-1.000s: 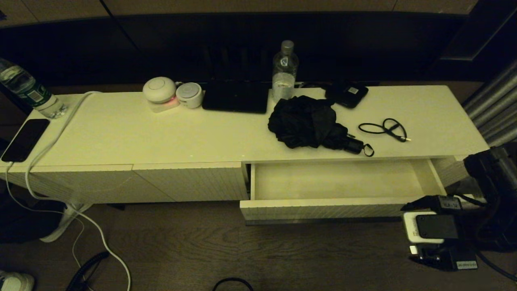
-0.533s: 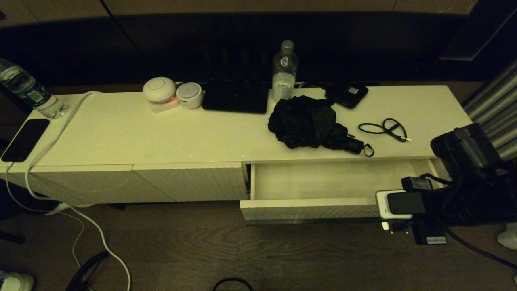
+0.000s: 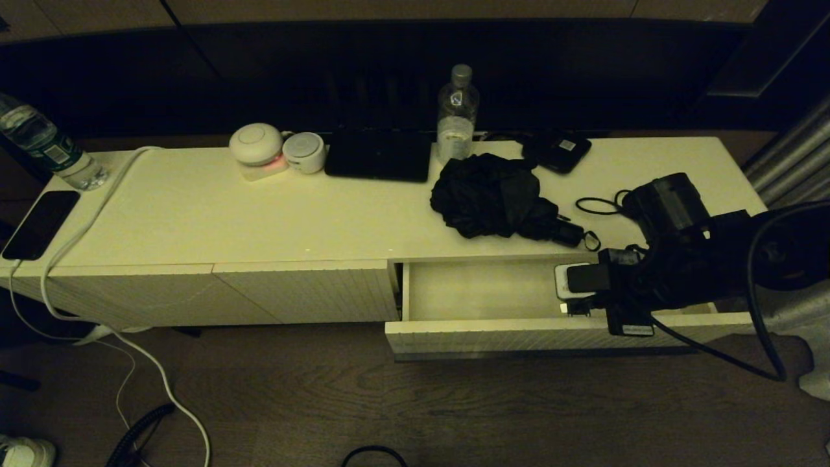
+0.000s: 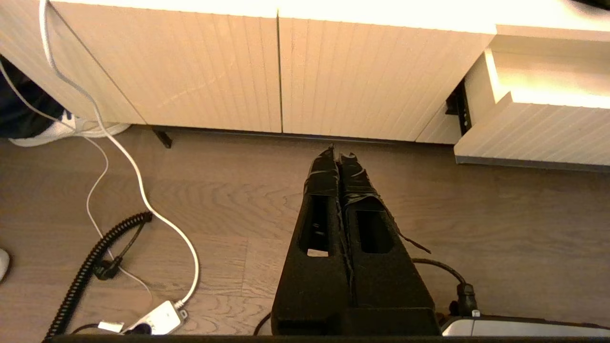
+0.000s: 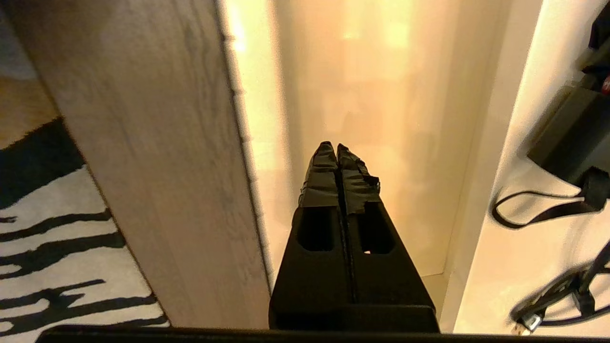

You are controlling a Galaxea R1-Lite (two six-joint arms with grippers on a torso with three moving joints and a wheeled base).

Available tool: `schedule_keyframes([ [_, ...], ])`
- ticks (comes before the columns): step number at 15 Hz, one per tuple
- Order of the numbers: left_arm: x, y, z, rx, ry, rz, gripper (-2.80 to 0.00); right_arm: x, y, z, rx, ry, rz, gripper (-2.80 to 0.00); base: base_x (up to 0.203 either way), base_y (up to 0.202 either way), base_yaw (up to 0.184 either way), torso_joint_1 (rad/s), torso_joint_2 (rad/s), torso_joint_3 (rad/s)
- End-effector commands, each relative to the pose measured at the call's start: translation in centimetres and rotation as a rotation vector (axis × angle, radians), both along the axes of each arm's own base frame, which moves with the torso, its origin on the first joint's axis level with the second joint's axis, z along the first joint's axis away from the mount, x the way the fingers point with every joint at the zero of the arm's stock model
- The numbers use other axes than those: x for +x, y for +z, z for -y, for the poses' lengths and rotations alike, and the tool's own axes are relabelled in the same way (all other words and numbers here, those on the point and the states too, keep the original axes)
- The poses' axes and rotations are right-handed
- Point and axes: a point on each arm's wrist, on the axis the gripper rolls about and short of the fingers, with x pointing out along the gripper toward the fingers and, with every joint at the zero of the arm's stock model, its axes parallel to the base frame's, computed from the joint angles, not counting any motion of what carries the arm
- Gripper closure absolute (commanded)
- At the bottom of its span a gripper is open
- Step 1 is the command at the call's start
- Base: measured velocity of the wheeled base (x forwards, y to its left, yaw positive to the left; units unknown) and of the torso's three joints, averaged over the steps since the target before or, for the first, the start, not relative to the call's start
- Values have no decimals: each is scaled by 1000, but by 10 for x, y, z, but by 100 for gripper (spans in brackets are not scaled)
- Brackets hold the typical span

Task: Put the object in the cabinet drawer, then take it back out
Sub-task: Open the drawer

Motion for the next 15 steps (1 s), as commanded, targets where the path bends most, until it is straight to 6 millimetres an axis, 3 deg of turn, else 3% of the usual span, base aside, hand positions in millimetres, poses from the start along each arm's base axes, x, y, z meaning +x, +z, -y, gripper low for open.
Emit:
schedule_keyframes([
  [1,0,0,0,-1,1,2,0,16,-8,0,-9,-8,-12,0,0,0,0,0,0,0],
  [11,0,0,0,-1,1,2,0,51,-21,-10,0,-11,27,0,0,0,0,0,0,0],
  [15,0,0,0,-1,1,2,0,55,-27,-11,-4,-9,12,0,0,0,0,0,0,0],
])
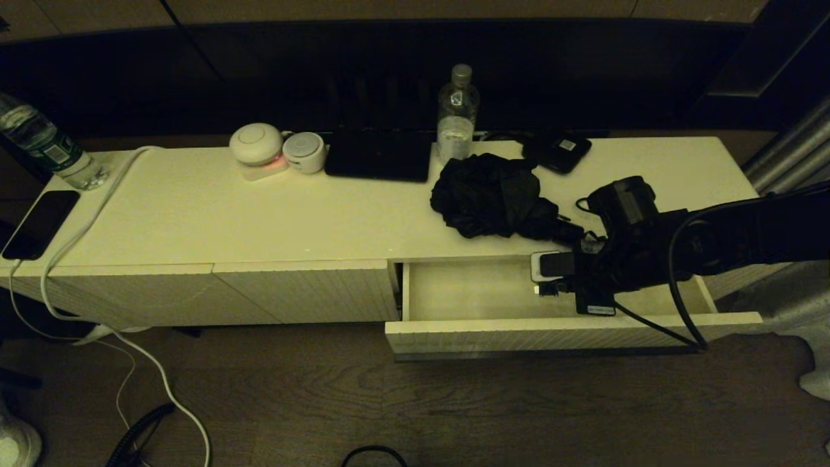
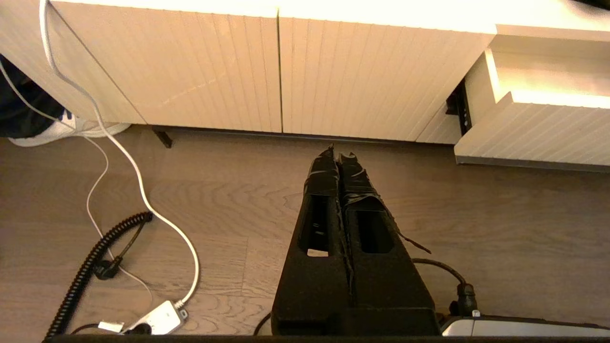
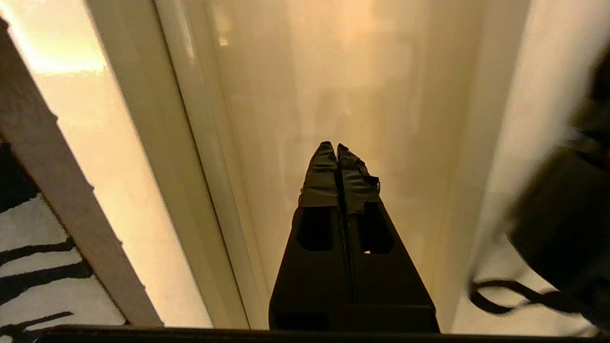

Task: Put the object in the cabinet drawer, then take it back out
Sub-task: Open the drawer

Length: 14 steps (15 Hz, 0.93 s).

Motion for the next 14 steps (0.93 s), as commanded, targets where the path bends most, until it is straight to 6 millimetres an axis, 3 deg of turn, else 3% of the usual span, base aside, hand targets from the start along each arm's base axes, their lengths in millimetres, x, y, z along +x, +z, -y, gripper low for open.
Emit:
schedule_keyframes([
  [1,0,0,0,-1,1,2,0,2,-8,-1,-9,6,-27,0,0,0,0,0,0,0],
  [5,0,0,0,-1,1,2,0,-2,-16,0,-21,6,-76,0,0,0,0,0,0,0],
  [14,0,0,0,-1,1,2,0,-40,-19,5,-13,-28,-223,0,0,0,0,0,0,0],
])
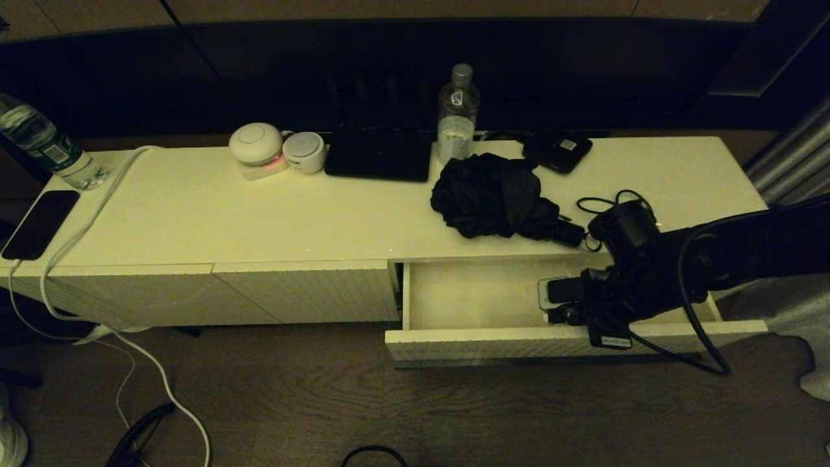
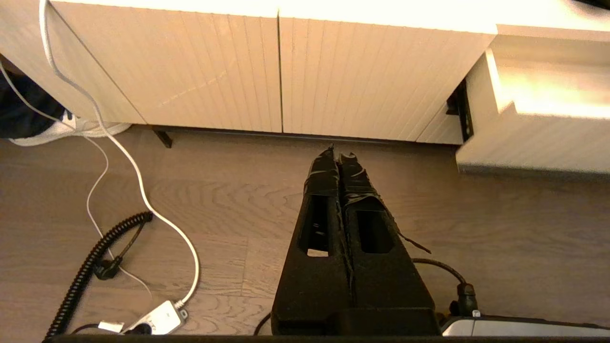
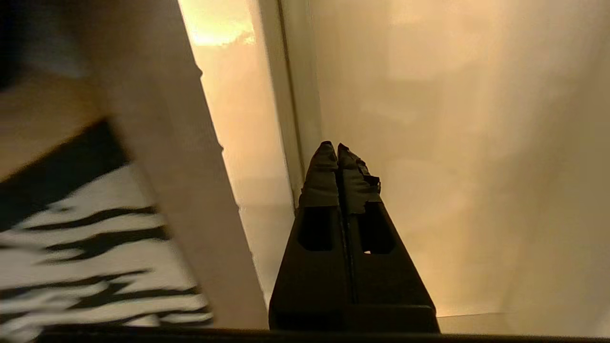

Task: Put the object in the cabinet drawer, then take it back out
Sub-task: Open the drawer

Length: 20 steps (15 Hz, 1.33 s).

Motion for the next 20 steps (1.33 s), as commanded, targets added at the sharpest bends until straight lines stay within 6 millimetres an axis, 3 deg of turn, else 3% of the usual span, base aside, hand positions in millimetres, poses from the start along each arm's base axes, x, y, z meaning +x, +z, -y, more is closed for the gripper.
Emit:
schedule_keyframes([
  [1,0,0,0,-1,1,2,0,-10,3,0,-4,5,-24,0,0,0,0,0,0,0],
  [13,0,0,0,-1,1,2,0,-47,-30,0,-40,19,-182,0,0,0,0,0,0,0],
  [20,0,0,0,-1,1,2,0,-69,-33,-2,-36,54,-219,0,0,0,0,0,0,0],
])
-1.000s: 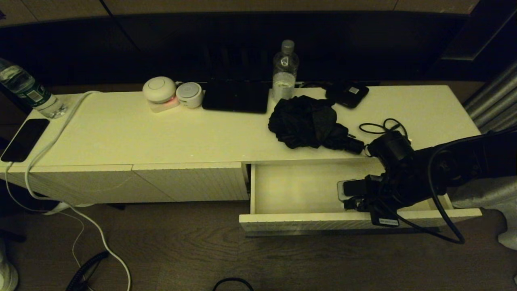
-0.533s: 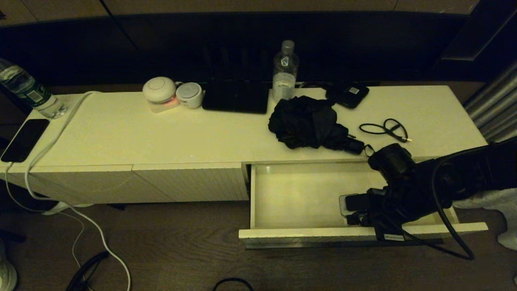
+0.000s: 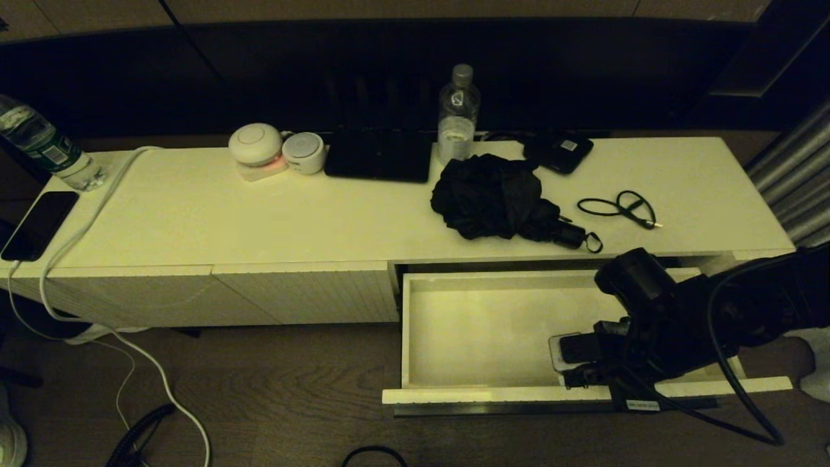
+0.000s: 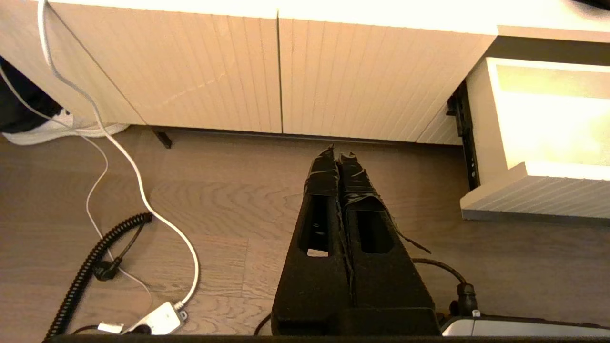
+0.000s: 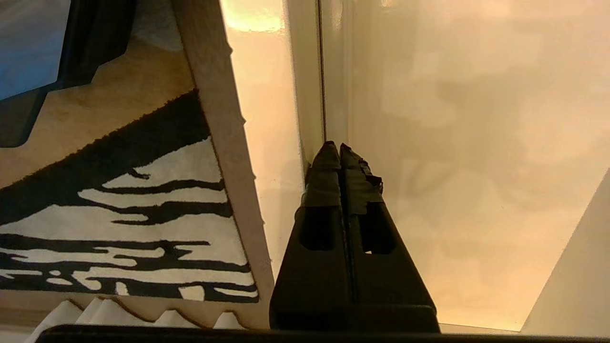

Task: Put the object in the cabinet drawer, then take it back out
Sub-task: Open the drawer, then put the umbrella in the drawer

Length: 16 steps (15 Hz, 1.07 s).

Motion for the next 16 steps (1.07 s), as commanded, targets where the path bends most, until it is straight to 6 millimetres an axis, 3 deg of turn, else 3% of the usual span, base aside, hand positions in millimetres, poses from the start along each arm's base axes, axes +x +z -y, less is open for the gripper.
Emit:
schedule_keyframes([
  [1,0,0,0,-1,1,2,0,-4,2,1,0,11,-9,0,0,0,0,0,0,0],
  [5,0,0,0,-1,1,2,0,-4,32,2,56,-22,128,0,0,0,0,0,0,0],
  [9,0,0,0,-1,1,2,0,-21,97,9,104,-75,376,0,0,0,0,0,0,0],
  [11,0,0,0,-1,1,2,0,-35,118,10,92,-91,471,0,0,0,0,0,0,0],
  [14,0,0,0,-1,1,2,0,-34,137,0,79,-112,585,0,0,0,0,0,0,0],
  [16,0,0,0,-1,1,2,0,-25,135,-9,86,-107,619,0,0,0,0,0,0,0],
])
